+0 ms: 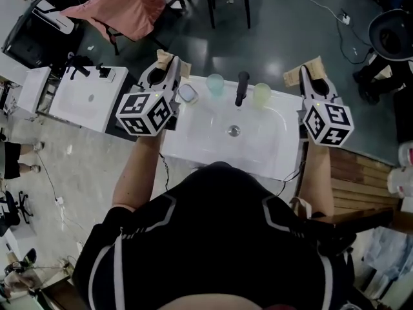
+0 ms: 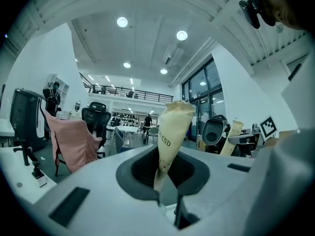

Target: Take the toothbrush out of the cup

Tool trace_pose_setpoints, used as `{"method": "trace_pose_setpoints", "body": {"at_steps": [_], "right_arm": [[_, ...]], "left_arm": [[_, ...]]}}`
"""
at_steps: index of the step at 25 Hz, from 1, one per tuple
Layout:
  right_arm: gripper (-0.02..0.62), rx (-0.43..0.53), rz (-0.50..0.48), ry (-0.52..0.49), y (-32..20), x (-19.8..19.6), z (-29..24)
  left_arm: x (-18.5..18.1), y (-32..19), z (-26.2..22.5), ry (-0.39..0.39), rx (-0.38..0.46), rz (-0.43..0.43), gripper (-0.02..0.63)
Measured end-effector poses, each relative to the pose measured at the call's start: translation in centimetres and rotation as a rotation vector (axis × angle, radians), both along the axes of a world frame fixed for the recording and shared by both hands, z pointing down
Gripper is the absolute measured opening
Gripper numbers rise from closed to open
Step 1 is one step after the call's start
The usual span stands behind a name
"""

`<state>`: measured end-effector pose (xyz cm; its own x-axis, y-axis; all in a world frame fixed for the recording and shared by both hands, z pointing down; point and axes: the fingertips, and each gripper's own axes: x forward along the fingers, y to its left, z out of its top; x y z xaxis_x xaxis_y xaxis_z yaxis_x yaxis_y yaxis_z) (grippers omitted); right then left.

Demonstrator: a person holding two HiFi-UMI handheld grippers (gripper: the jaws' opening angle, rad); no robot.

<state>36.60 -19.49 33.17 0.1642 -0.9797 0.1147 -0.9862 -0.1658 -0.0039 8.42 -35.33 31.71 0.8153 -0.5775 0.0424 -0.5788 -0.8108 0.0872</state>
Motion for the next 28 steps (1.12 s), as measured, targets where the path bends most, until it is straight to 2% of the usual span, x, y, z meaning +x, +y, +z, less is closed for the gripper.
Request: {"method": "trace_pose_setpoints", "body": {"at_steps": [10,15,21,28], "right_arm": [[0.04,0.0,0.002,-0.001,0.2,-1.4,-0.1],[0.04,-0.004,0.02,0.04,0.4,-1.9,-0.6],[0.04,-0.003,0.013,0.007,0.7,-2.6,-1.0],[0.04,0.006,0.045,0.036,1.5,-3.3,-1.3]], "left_arm": [[-0.7,0.6,0.3,0.004,-0.005,0.018,0.029],[-0.8,0.9,0.8,0.014,-0.018,0.036,0.029],[-1.5,0.6,0.1,0.05,-0.019,-0.005,0.029],[-1.6,1.6,0.0,0.054,-0.007,0.014,0.029]]}}
